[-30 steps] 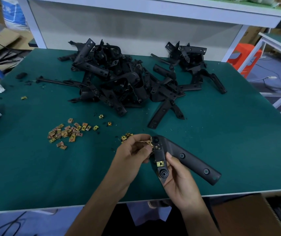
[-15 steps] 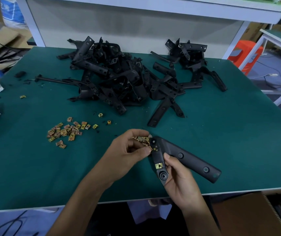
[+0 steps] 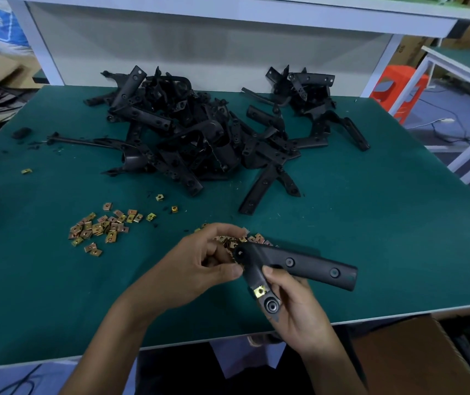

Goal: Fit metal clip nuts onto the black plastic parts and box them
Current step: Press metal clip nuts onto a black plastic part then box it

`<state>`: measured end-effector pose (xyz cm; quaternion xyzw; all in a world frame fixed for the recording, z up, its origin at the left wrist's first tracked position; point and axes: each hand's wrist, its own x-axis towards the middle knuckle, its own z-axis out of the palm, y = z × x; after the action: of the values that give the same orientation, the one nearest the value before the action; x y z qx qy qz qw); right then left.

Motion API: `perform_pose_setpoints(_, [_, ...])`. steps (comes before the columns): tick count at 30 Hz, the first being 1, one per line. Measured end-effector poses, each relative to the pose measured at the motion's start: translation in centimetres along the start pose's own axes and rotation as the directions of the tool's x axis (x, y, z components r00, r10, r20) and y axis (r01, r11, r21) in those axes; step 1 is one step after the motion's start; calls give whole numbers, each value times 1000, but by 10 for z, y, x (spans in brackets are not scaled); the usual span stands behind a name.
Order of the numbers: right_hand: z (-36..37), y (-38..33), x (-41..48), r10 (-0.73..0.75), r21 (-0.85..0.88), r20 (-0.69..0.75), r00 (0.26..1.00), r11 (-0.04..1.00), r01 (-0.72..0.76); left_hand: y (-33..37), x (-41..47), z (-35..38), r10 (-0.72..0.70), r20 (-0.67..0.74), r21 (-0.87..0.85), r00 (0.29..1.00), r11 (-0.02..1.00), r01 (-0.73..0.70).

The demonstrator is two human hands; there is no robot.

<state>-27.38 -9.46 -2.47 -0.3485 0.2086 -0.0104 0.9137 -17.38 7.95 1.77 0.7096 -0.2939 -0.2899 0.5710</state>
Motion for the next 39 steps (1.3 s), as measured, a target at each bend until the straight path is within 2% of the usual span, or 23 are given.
perform_pose_setpoints(6, [0, 2, -17, 42, -108, -34, 999, 993, -46, -1, -4, 16, -40, -70, -195, 997, 981, 25])
perform_pose_setpoints(10, [-5, -7, -34, 0, -91, -73, 997, 996, -7, 6, 1, 33, -48, -40, -151, 998, 988, 41])
perform_pose_setpoints(16, [-26, -20, -63, -167, -135, -191, 967, 980, 142, 13, 19, 79, -44, -59, -156, 997, 987, 34])
perform_pose_setpoints(19, [-54, -20, -88, -217, -170, -272, 937, 970, 175, 9, 28, 103, -77, 20, -70, 997, 995, 78])
perform_pose_setpoints(21, [-73, -23, -109, -213, -94, -353, 911, 977, 192, 5, 31, 117, -81, 106, -4, 991, 997, 82])
perform_pose_setpoints(23, [-97, -37, -129, -186, 90, -432, 883, 965, 247, 2, 32, 127, -62, 126, 9, 990, 998, 61])
perform_pose_setpoints(25, [-123, -62, -154, -226, 218, -546, 807, 891, 397, -3, 30, 131, -40, 74, 47, 996, 998, 36])
perform_pose_setpoints(28, [-163, -97, -188, -242, 248, -821, 517, 665, 704, -6, 31, 126, -23, -28, 49, 999, 999, 24])
perform_pose_setpoints(29, [-173, -102, -194, -201, 272, -869, 453, 570, 775, -8, 33, 124, -27, -46, 48, 999, 998, 30])
perform_pose_setpoints(30, [-180, -104, -196, -184, 273, -889, 419, 521, 809, -9, 34, 121, -34, -62, 59, 998, 998, 38])
perform_pose_setpoints(31, [-182, -104, -193, -196, 249, -891, 410, 544, 801, -8, 34, 119, -37, -69, 61, 997, 997, 41])
perform_pose_setpoints(33, [-171, -103, -170, -326, 73, -829, 454, 742, 667, -3, 32, 115, -44, -86, 20, 995, 999, 46])
perform_pose_setpoints(34, [-159, -102, -151, -415, -76, -772, 482, 813, 578, -2, 30, 111, -50, -101, -17, 994, 999, 49])
perform_pose_setpoints(35, [-144, -102, -130, -504, -232, -697, 511, 832, 504, -1, 28, 107, -54, -117, -40, 992, 998, 50])
perform_pose_setpoints(37, [-108, -104, -84, -630, -516, -495, 599, 767, 381, -1, 23, 96, -69, -168, -68, 983, 996, 58])
perform_pose_setpoints(39, [-67, -105, -37, -619, -716, -261, 741, 639, 281, -3, 17, 83, -85, -230, -97, 969, 993, 64])
